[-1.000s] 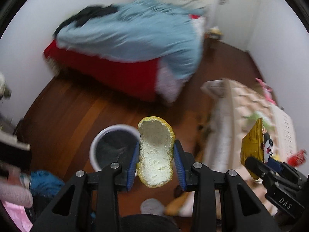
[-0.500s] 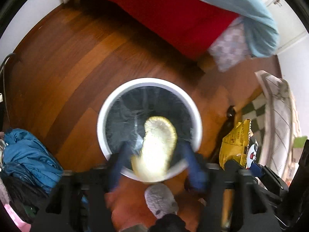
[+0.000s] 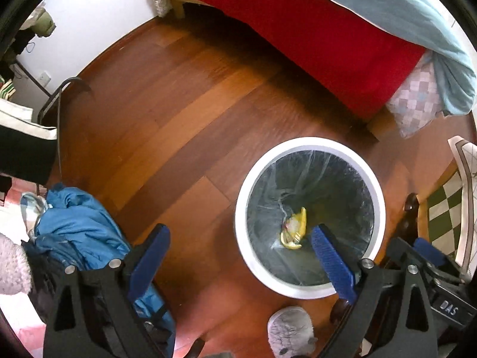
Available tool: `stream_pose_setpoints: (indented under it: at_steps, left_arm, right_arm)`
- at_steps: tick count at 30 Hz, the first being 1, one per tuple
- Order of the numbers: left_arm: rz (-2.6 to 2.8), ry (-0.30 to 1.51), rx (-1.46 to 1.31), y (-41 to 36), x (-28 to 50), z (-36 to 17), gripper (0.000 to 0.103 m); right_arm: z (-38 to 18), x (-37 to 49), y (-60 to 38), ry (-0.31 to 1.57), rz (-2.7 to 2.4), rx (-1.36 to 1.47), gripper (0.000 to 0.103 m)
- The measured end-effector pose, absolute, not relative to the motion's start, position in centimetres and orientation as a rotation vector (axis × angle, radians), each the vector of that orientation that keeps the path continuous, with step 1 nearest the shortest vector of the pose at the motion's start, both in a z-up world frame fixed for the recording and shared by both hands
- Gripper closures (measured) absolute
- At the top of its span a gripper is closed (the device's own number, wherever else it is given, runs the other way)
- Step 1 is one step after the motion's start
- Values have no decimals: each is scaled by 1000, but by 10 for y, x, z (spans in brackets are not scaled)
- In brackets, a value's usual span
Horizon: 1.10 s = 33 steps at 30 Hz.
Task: Collect trash
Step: 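Carry both items over the trash bin and open both tools to drop them, then move both tools back toward the table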
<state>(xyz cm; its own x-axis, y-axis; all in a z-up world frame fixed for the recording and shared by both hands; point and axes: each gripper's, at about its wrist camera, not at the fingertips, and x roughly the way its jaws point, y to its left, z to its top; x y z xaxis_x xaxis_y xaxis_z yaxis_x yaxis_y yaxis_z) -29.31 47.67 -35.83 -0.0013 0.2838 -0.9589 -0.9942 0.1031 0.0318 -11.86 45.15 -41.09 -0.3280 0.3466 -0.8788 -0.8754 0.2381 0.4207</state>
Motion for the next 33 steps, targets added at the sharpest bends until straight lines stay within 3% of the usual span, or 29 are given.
stream_pose_setpoints:
  at_steps: [16, 33]
  left_arm:
    - [1247, 1065, -763, 409, -282, -278, 6]
    - [1193, 856, -559, 297, -245, -131, 6]
  right_arm:
    - [-357, -120, 395, 1222, 1206, -755, 0]
    - [-183, -95, 262, 1105, 1318, -444, 0]
